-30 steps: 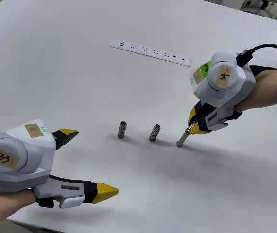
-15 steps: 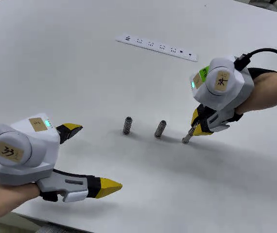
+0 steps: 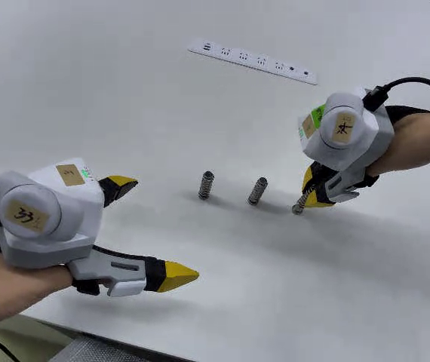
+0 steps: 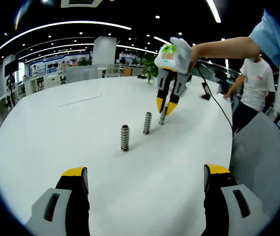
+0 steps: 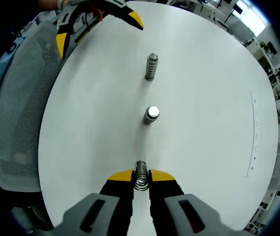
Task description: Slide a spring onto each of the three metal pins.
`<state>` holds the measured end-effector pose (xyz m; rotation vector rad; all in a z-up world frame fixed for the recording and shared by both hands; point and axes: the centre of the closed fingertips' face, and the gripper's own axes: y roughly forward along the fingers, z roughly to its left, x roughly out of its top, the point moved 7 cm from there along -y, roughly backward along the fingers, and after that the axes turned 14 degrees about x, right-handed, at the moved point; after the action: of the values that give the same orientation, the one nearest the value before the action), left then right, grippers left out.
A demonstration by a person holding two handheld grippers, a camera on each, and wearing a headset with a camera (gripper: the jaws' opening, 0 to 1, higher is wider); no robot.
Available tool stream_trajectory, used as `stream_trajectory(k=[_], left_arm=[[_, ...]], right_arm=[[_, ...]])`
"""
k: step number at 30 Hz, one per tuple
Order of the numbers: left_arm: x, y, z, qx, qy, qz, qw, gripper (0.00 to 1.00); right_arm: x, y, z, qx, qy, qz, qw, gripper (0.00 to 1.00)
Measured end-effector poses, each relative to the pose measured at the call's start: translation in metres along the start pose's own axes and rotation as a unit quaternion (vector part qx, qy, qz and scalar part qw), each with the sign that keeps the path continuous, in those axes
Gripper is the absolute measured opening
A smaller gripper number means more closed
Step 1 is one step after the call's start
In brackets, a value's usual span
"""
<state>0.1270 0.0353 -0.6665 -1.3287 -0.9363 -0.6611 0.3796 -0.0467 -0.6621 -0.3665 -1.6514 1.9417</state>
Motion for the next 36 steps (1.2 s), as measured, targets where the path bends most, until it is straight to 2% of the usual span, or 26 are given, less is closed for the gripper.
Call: stream_trajectory(k=[6, 29, 33, 35, 36], left_arm=[[-0.001, 0.000, 0.000, 0.000, 0.002, 0.003, 1.0000, 1.00], [-0.002, 0.001, 0.003, -0.001, 0.004, 0.007, 1.0000, 1.00], [-0.002, 0.000, 0.003, -0.003, 0.007, 0.009, 0.9999, 1.00], [-0.001, 0.000, 0.002, -0.004, 0.007, 0.009, 0.9999, 1.00], [-0.001, 0.001, 0.002, -0.003, 0.007, 0.009, 0.9999, 1.00]], right_arm=[[-0.001, 0.006, -0.001, -0.002, -0.003, 0.008, 1.0000, 0.13], [-0.001, 0.013, -0.005, -0.005, 0.000, 0.000, 1.0000, 0.13], [-0.001, 0.013, -0.004, -0.005, 0.009, -0.016, 0.9998, 0.31], [-0.002, 0.014, -0.006, -0.006, 0.010, -0.028, 0.9995, 0.36], [-0.001, 0.012, -0.004, -0.005, 0.011, -0.033, 0.9994, 0.43]])
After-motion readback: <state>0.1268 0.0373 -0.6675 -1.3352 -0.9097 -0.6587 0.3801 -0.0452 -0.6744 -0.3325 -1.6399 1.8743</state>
